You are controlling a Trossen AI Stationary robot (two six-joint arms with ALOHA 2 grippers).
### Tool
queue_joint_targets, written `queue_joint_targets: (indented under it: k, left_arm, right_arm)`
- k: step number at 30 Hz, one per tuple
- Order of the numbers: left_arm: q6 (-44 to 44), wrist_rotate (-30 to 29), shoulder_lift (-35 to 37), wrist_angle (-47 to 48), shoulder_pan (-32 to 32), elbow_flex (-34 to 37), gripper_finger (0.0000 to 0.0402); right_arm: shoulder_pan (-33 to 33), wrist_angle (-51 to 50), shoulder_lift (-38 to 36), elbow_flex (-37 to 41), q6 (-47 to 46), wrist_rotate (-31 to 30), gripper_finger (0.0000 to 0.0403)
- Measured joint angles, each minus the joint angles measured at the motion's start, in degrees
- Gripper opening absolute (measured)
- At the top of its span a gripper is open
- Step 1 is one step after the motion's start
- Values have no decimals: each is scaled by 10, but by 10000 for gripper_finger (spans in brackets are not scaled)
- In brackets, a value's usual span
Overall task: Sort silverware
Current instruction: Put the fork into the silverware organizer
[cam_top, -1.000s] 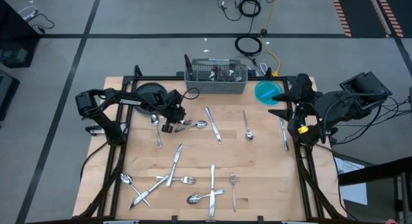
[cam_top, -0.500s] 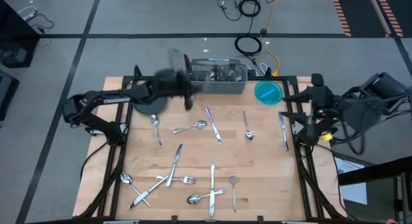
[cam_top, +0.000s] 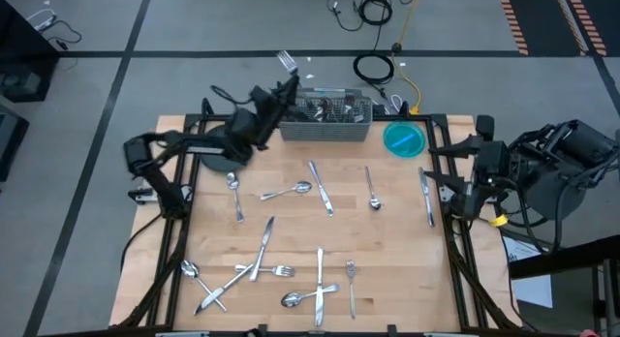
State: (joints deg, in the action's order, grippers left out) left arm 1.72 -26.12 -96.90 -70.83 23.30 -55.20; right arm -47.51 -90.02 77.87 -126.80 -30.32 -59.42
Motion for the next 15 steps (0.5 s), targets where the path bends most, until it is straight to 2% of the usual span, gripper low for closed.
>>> queue_joint_targets:
  k: [9, 15]
  left_arm:
    - [-193, -121, -171, 26, -57, -202, 1]
    - [-297, -148, -277, 53, -76, -322, 1]
  right_arm:
    - [-3, 0, 1, 0, -5, -3, 196]
    - [-2, 0, 1, 0, -5, -3, 196]
